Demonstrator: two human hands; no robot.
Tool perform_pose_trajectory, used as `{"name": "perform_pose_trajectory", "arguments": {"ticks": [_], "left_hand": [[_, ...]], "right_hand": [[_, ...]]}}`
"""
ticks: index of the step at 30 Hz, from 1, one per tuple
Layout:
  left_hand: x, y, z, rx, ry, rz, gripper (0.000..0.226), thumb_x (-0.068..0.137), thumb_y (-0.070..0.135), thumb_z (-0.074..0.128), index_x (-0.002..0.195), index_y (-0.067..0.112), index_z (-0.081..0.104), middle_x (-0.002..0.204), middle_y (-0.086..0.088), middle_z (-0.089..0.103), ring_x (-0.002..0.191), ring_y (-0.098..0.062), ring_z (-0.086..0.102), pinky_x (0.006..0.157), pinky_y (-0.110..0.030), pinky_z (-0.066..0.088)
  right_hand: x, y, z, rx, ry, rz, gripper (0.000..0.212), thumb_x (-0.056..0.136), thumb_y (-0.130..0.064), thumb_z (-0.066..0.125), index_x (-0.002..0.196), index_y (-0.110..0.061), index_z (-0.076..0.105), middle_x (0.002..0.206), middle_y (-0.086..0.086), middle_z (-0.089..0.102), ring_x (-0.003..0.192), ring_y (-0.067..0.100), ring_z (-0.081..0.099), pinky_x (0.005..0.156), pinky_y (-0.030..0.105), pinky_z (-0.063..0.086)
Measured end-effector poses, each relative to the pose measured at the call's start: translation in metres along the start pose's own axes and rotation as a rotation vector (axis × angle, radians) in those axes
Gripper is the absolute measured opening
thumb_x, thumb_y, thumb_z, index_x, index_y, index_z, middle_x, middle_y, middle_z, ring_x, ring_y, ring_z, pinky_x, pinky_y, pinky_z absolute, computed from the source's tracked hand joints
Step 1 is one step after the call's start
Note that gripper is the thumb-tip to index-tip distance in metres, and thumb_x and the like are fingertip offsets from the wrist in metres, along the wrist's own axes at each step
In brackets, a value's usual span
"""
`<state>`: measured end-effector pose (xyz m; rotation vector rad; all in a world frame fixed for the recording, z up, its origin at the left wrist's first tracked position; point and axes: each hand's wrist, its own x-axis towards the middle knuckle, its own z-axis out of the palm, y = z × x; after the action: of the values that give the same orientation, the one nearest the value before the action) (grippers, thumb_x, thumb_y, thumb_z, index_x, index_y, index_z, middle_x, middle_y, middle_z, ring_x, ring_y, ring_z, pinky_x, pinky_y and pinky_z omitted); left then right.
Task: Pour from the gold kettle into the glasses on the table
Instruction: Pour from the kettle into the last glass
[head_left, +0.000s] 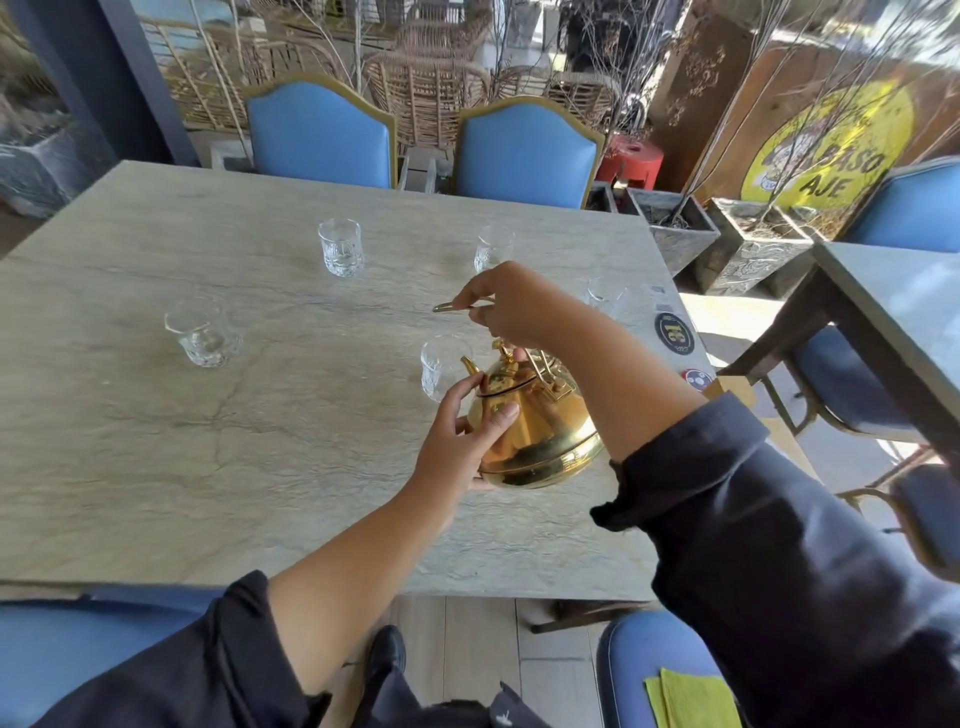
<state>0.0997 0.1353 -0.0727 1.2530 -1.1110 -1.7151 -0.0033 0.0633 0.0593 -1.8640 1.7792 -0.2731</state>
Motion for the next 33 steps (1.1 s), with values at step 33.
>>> {"name": "perform_pose_trajectory", "arguments": {"ticks": [33], "left_hand": [[-0.0070, 0.0063, 0.0002, -0.052, 0.003, -0.012, 0.054, 0.084, 0.044, 0.072, 0.132, 0.049, 0.047, 0.116, -0.001, 0.066, 0.102, -0.019, 0.068, 0.080, -0.057, 0.059]], "right_hand": [[0.0065, -0.0098, -0.0017, -0.006, -0.034, 0.020, 0.030, 0.096, -0.006, 0.047, 0.119, -0.016, 0.064, 0.063, 0.006, 0.052, 0.049, 0.023, 0.053, 0.045, 0.025, 0.045]]}}
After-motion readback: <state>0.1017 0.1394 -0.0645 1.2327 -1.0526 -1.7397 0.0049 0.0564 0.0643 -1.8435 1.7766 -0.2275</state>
